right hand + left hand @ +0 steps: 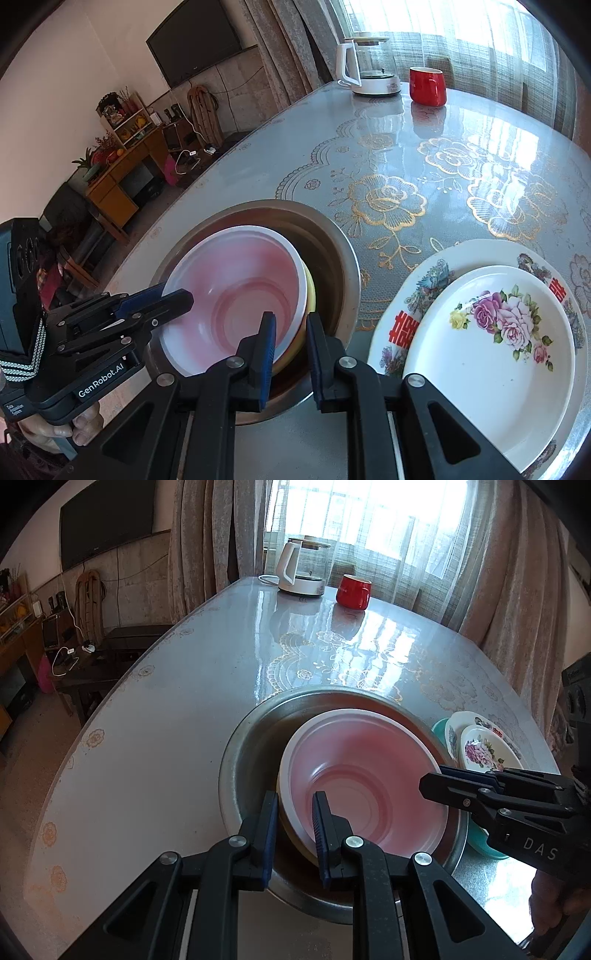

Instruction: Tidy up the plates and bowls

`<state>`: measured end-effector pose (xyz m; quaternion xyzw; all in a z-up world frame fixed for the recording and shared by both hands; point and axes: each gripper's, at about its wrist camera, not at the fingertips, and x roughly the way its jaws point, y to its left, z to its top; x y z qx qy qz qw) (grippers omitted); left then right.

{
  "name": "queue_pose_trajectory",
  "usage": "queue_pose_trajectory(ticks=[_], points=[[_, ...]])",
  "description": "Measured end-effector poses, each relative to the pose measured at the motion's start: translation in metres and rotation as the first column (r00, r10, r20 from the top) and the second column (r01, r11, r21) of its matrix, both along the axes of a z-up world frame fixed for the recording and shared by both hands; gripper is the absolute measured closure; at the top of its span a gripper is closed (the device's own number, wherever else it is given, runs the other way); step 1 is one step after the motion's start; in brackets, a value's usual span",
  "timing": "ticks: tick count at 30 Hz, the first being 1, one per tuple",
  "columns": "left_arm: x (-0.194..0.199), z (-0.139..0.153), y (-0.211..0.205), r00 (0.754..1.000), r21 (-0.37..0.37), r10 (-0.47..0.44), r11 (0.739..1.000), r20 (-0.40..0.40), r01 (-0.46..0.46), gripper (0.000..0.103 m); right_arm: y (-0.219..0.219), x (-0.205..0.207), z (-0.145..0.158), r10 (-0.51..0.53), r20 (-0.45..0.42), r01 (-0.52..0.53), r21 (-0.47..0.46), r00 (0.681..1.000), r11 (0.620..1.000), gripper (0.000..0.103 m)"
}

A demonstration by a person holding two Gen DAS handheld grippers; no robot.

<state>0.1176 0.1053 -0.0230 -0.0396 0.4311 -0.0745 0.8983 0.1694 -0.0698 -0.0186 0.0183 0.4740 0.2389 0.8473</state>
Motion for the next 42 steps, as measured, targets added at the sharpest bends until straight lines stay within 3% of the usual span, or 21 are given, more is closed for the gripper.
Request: queue_pose_trajectory(ticks=[13,27,38,42], points=[[0.008,-0.002,-0.01,1.0,0.097,-0.004,0.995,0.03,0.001,0.084,0.011,0.007,-0.001,0.018,0.076,-0.013,-0.069,0.997,0.998,0.092],[0.013,-0.007,-0.009,1.0,0.095,0.009,0.995,0.024,-0.011,0.084,0.015,0.012,-0.003,0.007,0.09,0.0,-0.077,0.996,0.997,0.092],[0.012,-0.009,-0.009,1.0,0.091,0.011,0.996,0.021,-0.013,0.084,0.0,-0.003,0.007,-0.021,0.068,0.022,-0.01,0.997,1.0,0.085],[0.012,-0.008,-0.009,1.0,0.095,0.013,0.995,0.024,-0.015,0.082,0.004,-0.008,0.009,-0.002,0.092,0.006,-0.045,0.996,0.999,0.086]])
